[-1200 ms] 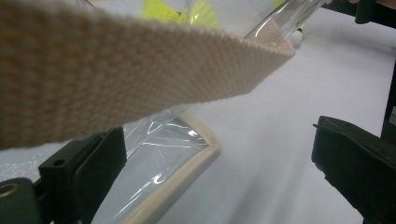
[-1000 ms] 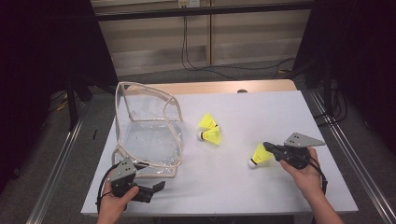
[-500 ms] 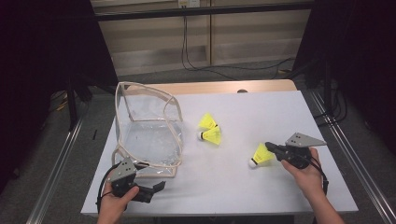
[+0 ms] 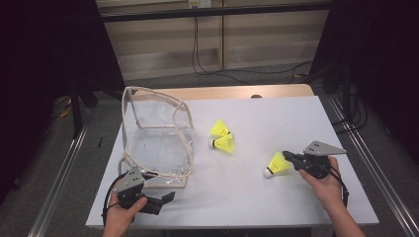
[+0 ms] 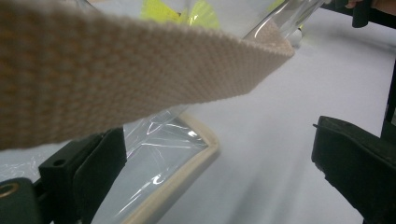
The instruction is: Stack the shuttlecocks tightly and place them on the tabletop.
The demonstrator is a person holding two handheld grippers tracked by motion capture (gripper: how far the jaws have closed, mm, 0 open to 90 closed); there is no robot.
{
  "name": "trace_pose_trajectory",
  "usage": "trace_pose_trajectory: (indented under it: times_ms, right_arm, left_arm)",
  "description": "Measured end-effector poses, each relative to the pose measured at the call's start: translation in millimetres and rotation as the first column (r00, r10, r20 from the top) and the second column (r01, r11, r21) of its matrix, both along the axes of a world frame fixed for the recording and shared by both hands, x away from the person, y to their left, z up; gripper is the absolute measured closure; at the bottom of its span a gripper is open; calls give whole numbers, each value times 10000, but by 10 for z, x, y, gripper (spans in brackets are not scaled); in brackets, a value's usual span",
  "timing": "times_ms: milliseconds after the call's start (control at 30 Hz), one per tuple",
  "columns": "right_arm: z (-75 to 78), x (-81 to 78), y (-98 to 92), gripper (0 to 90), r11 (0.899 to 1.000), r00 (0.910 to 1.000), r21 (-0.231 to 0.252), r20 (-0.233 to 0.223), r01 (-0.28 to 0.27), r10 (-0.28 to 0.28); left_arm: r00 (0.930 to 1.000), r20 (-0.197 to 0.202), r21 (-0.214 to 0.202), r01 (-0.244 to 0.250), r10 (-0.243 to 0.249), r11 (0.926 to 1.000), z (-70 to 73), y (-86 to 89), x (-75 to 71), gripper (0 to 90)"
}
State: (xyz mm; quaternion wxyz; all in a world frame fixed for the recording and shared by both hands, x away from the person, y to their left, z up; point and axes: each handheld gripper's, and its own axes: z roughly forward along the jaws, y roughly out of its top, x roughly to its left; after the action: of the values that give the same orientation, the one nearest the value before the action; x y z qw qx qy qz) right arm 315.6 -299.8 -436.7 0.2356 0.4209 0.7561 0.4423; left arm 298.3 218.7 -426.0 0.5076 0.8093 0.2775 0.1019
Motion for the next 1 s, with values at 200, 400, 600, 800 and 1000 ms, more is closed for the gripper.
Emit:
trace_pose_trajectory:
  times_ms: [200,400,600,800,1000]
  right_arm:
    - [-15,2,-17,900,10000,10000,-19,-46,70,-70]
    - [-24,3,-27,897,10000,9999,-10,-85,93,-93]
    - [-28,4,-36,893,9999,9998,-17,-109,154,-155]
    - [-20,-5,-51,888,9998,9998,-5,10,191,-191]
    - [7,-25,-71,883,9997,9997,-7,95,230,-230]
  left_arm:
    - [10000,16,26,1,-1,10000,3,0,0,32]
    - [10000,24,27,-3,3,10000,4,1,-1,33]
    - [10000,35,34,4,-4,10000,5,1,-2,32]
    - [10000,42,37,9,-9,10000,6,2,-3,32]
    - [10000,45,37,-10,10,10000,9,4,-4,32]
